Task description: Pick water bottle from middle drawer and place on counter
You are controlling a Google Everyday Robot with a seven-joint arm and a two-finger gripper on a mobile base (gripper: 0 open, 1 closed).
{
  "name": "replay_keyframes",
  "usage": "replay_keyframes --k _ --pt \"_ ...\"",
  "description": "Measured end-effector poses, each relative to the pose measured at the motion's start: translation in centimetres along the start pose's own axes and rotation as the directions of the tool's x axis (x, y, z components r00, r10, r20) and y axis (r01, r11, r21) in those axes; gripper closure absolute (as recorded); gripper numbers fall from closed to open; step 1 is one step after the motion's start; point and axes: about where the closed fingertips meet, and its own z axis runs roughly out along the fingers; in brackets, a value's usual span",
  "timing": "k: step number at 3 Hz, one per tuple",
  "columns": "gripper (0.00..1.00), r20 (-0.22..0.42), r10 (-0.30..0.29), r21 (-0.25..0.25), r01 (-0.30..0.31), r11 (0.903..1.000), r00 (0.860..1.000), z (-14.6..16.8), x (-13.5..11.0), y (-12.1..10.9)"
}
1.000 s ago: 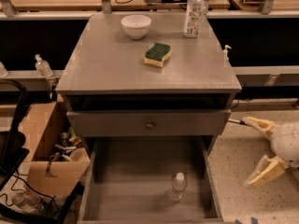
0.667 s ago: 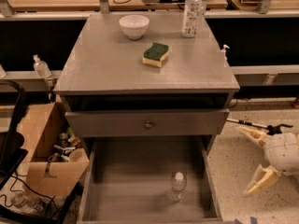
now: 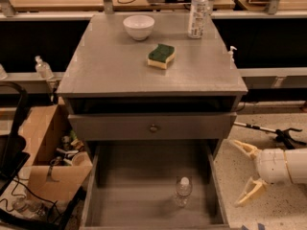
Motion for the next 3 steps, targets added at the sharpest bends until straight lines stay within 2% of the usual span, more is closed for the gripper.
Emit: replay_keyframes --k 1,2,3 --pt "0.0 0.147 -0.048 -0.021 0.052 0.9984 0.988 4.5 2.1 -0.7" --pt "0.0 0.275 -0.075 -0.06 0.095 0.9937 0.959 11.8 6.9 -0.7" --pt "0.04 0.315 -0.054 -0.094 0.088 0.9917 0.947 17.4 11.1 -0.1"
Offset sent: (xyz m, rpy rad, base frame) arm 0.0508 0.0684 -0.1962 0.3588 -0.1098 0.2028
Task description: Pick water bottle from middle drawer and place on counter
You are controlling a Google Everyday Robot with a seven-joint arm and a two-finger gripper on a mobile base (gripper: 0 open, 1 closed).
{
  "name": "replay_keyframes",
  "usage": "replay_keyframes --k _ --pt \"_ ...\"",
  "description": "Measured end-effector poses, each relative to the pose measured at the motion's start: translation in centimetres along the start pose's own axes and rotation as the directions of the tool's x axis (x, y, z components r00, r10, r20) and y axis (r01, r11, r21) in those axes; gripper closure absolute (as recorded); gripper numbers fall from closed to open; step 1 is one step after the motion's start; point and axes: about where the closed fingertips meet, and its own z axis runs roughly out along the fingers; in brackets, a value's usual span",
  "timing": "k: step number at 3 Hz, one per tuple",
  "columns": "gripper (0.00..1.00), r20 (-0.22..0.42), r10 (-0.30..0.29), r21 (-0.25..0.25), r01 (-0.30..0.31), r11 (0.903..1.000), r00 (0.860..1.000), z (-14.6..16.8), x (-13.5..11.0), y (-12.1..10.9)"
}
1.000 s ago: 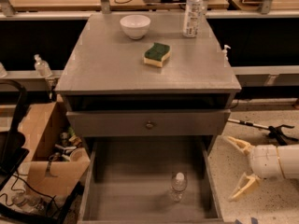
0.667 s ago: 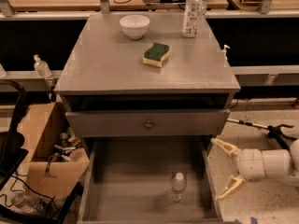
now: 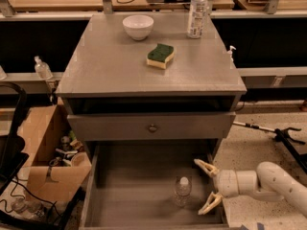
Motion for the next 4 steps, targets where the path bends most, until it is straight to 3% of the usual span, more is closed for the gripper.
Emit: replay_keyframes --k 1,2,3,4 --pt "0.27 -0.004 0.029 -0.023 -0.029 0.9993 1.0 2.0 2.4 0.7" --pt "0.5 -0.008 0.047 -0.103 -0.048 0.9935 0.999 4.9 0.9 1.0" --pt "0.81 0.013 0.089 -0.219 -0.084 0.972 0.996 7.9 -4.2 2.1" --pt "1.0 0.007 0.125 -0.265 -0.119 0.9568 0.992 8.9 -7.2 2.6"
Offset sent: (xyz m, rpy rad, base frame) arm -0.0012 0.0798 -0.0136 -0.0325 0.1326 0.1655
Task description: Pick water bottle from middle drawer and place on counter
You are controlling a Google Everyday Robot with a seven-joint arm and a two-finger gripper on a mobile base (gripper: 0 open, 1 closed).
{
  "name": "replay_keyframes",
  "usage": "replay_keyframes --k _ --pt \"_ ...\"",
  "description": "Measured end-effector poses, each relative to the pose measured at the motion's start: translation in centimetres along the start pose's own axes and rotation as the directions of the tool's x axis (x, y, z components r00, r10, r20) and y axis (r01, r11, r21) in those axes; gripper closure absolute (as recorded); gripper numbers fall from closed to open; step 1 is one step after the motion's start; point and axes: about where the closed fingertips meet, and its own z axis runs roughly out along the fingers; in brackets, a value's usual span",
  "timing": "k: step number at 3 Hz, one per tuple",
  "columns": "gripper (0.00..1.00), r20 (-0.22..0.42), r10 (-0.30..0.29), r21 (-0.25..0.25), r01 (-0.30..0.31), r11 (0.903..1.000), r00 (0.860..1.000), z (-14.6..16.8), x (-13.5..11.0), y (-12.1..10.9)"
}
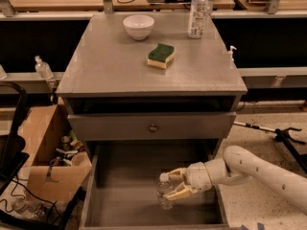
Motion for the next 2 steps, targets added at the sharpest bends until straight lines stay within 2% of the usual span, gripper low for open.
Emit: replay_keyframes --k 1,2 --pt "1.0 -0.009 -0.009 0.012 0.009 0.9999 1.0 -0.1 -0.8 0.2" --pt "1.0 -0.008 0.001 0.078 0.0 0.9969 1.0 -0.9 -4.7 1.1"
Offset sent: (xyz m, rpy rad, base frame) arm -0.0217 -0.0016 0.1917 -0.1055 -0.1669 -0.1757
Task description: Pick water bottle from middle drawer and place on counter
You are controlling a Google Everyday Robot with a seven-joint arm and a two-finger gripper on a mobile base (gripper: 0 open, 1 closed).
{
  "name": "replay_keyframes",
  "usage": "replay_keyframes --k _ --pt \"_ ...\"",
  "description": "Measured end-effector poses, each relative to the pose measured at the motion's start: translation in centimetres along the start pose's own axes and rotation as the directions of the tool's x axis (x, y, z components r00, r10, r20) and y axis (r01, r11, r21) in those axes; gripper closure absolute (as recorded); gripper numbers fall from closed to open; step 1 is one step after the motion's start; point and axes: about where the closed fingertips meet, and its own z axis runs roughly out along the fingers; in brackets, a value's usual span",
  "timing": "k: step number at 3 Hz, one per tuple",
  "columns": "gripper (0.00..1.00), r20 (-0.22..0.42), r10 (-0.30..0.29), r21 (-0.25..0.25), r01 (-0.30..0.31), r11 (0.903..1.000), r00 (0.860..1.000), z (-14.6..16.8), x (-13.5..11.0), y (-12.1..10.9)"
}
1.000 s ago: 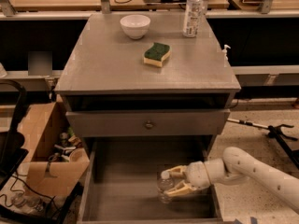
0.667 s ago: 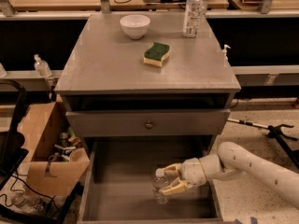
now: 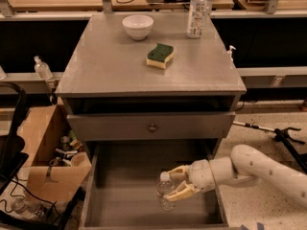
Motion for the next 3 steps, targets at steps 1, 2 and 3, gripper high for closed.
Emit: replay_keyframes --k 1,2,3 --pt "1.0 -0.048 -0.018 0.144 0.025 0.9893 0.999 -3.9 -10.2 1.3" --pt "1.0 -0.08 -0.01 0.255 0.03 0.9665 0.997 -8.2 -16.7 0.3" --pt "1.0 -0.043 0.023 0.398 -0.004 0.9172 0.999 -14.3 -20.5 -2.6"
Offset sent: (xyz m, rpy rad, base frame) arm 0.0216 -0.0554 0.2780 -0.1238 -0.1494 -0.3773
